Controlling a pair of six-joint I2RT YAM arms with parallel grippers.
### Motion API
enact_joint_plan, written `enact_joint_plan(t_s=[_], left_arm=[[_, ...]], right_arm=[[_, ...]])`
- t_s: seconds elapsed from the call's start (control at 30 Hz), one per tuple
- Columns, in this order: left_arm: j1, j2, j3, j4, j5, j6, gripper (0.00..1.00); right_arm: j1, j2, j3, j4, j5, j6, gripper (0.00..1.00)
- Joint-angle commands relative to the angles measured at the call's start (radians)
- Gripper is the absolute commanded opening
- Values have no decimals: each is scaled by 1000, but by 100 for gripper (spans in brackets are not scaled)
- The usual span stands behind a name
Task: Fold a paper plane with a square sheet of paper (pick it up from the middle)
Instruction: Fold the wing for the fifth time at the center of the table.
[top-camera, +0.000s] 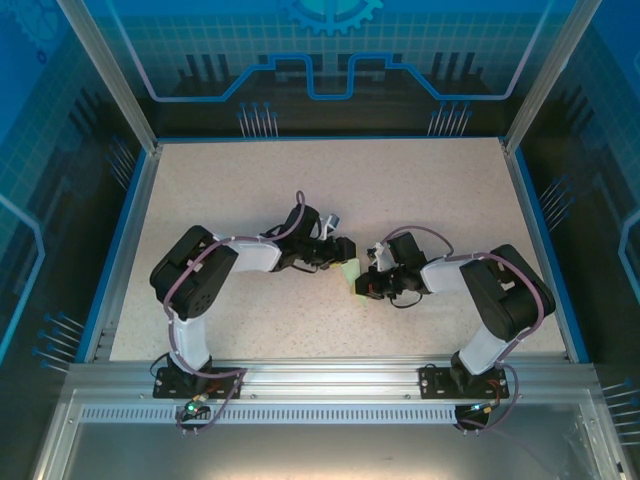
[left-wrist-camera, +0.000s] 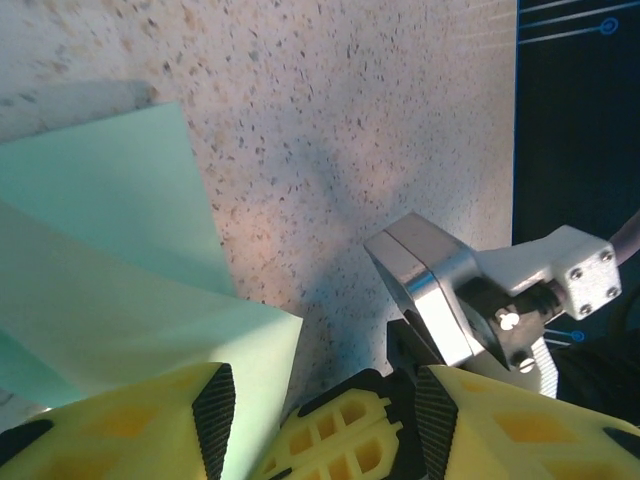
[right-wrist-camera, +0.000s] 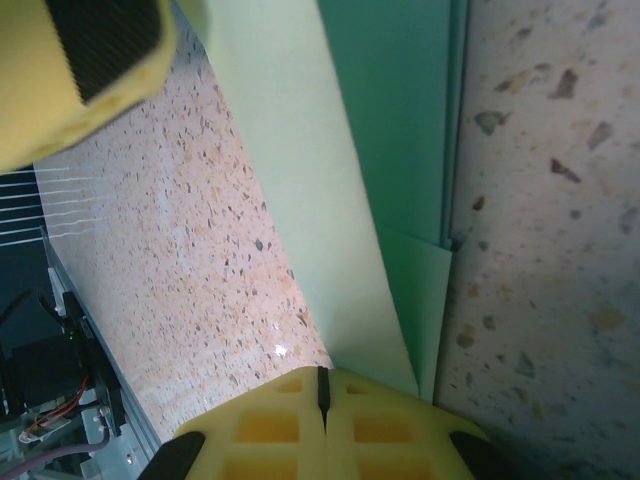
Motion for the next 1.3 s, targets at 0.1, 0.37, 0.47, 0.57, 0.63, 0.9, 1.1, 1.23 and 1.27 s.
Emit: enact_joint_plan(t_s=[0.1, 0.37, 0.47, 0.57, 0.63, 0.9, 1.1, 1.23, 1.27], left_arm=[[-18, 66, 39, 24, 24, 6, 55], [19, 105, 55, -5, -45, 50, 54], [38, 115, 75, -23, -37, 81, 54], [65, 119, 86, -29, -27, 96, 54], [83, 120, 92, -33, -18, 109, 54], [134, 166, 173, -110, -2, 161, 54], [175, 182, 177, -112, 10, 170, 54], [202, 178, 184, -114, 27, 173, 54], [207, 173, 189, -123, 27, 178, 54]], right_arm=[[3, 91, -37, -137, 122, -3, 3], [3, 91, -41, -164, 124, -10, 0], [2, 91, -48, -174, 128, -13, 0], [3, 89, -55, -178, 129, -17, 0], [2, 90, -58, -179, 127, -19, 0], [2, 83, -59, -185, 126, -19, 0], [3, 85, -57, -184, 124, -16, 0], [3, 96, -51, -177, 123, -13, 0], [3, 96, -50, -174, 121, -11, 0]])
